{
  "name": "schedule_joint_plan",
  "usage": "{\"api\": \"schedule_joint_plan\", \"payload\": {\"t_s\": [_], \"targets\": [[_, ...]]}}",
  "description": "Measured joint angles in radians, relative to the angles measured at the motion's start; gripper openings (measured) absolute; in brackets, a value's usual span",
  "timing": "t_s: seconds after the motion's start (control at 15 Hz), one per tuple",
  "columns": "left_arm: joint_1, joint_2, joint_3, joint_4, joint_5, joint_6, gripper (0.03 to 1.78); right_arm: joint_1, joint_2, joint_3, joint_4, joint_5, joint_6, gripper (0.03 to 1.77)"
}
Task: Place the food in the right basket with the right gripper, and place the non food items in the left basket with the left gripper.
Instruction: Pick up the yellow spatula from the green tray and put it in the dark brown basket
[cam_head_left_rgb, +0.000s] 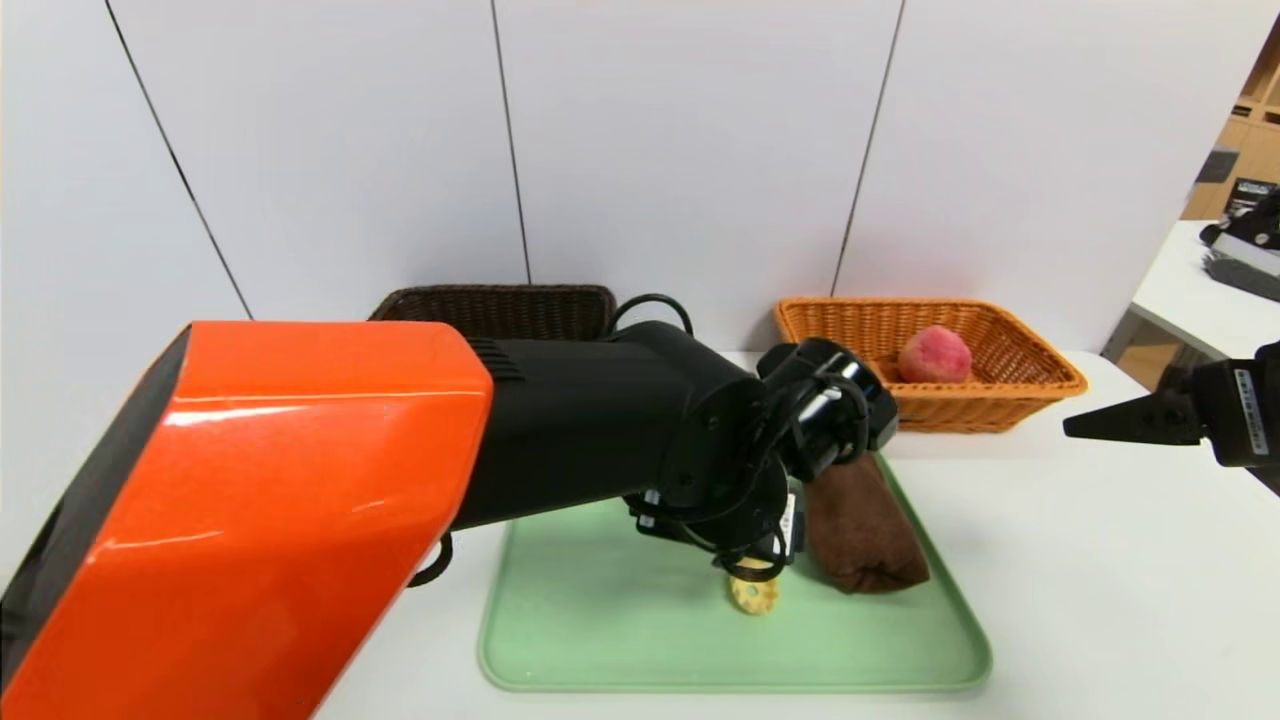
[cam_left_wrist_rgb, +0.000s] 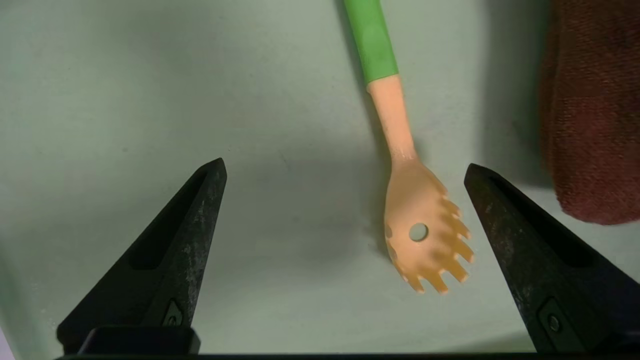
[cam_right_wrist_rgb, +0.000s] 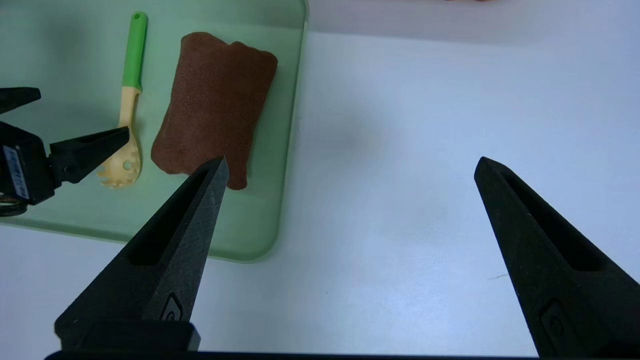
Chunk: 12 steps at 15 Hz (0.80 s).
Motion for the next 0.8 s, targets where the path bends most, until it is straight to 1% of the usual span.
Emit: {"api": "schedule_joint_plan", "payload": {"t_s": [0.13,0.2,0.47,0.8], "targets": [[0.001,0.019,-0.001,-0.028,0.035,0.000,1.69,0.000,-0.006,0.011,-0.014,0.001,0.003,1.69],[0.002,0.024,-0.001,-0.042,0.039,0.001,1.69,0.000,-0.010,0.016,-0.021,0.001,0.013,1.69],[0.009,0.040,-0.002,-0.089,0.041,0.003,1.69,0.000,-0.021,0.036,-0.029,0.000,0.016,1.69],[0.055,0.059,-0.005,-0.119,0.041,0.009,1.69,0.000,-0.025,0.041,-0.030,0.000,0.015,1.69]]}}
